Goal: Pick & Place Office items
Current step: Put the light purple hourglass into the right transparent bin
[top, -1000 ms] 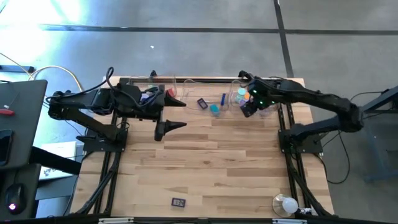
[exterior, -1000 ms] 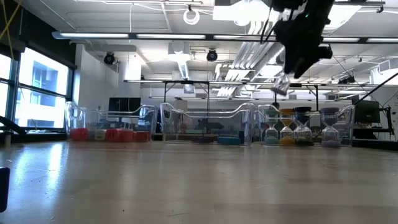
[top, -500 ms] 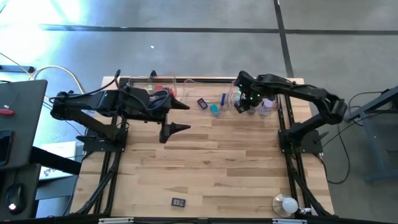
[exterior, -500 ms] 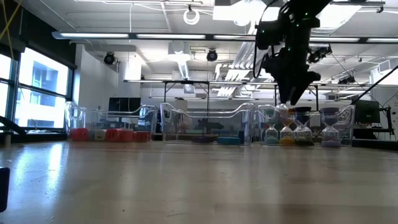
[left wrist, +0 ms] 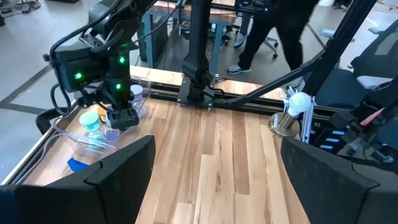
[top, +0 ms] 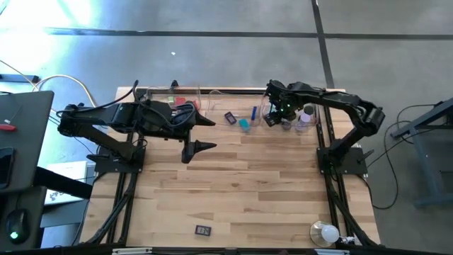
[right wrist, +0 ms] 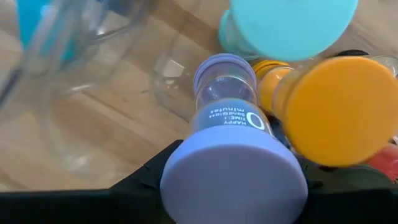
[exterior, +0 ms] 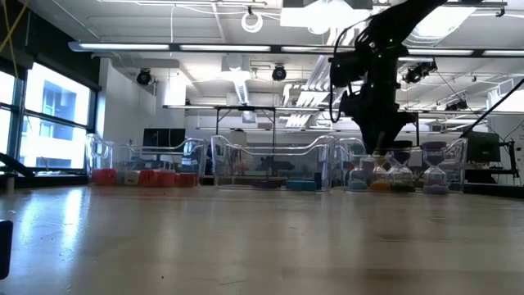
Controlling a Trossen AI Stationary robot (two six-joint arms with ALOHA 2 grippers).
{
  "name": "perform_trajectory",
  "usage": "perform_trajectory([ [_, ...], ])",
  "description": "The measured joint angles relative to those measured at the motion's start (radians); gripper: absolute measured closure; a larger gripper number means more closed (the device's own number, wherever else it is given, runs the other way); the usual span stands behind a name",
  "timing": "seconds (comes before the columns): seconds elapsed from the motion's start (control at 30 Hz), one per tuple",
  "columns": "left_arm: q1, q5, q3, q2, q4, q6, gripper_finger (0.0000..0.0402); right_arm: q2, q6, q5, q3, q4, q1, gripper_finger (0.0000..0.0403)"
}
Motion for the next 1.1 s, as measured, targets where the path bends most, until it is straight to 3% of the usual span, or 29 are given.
perform_trajectory([
  [0.2, 0.000, 0.001, 0.000, 0.000, -0.001, -0.014, 0.0063, 0.040, -0.001, 0.006, 0.000, 0.002, -0.017, 0.0231],
  [0.53, 0.000, 0.002, 0.000, 0.000, -0.024, -0.024, 0.0063, 0.048, 0.009, -0.049, 0.000, 0.061, -0.013, 0.0177],
  [1.1, 0.000, -0.001, 0.000, 0.000, -0.023, 0.000, 0.0063, -0.016, 0.045, -0.022, 0.000, 0.023, -0.026, 0.0171],
])
